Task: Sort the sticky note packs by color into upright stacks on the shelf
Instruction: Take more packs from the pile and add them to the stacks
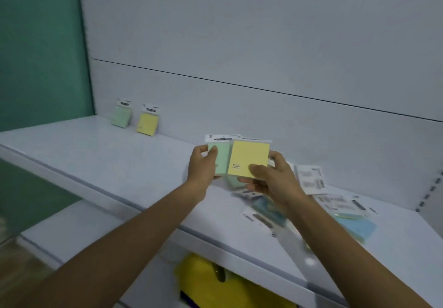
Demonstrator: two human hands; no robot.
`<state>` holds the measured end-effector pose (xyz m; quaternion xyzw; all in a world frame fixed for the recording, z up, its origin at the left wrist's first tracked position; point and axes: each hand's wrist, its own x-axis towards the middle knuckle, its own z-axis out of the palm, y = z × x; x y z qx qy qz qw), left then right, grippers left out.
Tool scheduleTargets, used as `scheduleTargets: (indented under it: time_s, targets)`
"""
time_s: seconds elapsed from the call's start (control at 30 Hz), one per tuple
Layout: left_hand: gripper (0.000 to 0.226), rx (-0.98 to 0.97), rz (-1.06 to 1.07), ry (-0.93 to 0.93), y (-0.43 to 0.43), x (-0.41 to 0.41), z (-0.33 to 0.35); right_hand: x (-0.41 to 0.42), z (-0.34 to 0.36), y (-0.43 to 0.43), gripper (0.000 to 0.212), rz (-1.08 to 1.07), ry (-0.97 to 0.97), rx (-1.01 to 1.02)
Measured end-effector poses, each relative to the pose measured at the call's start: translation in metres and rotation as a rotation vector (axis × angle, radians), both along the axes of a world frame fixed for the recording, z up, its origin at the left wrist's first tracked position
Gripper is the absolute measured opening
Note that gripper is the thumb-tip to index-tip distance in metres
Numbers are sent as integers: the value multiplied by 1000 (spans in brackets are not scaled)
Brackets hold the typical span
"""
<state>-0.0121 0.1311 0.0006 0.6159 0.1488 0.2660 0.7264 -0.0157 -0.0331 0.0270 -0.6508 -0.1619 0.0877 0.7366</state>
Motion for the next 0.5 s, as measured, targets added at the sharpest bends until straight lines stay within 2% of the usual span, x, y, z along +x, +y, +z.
scheduleTargets:
  time_s: [0.17,0.4,0.5]
  targets:
    - [26,134,46,-15,88,-60,7,-27,1,107,23,54,-98,-62]
    - [8,86,125,-26,234,-149,10,-70,-5,261,23,179,-78,-13]
    - [10,76,195,-34,290,-177,5,-81,-13,309,24,203,-26,20]
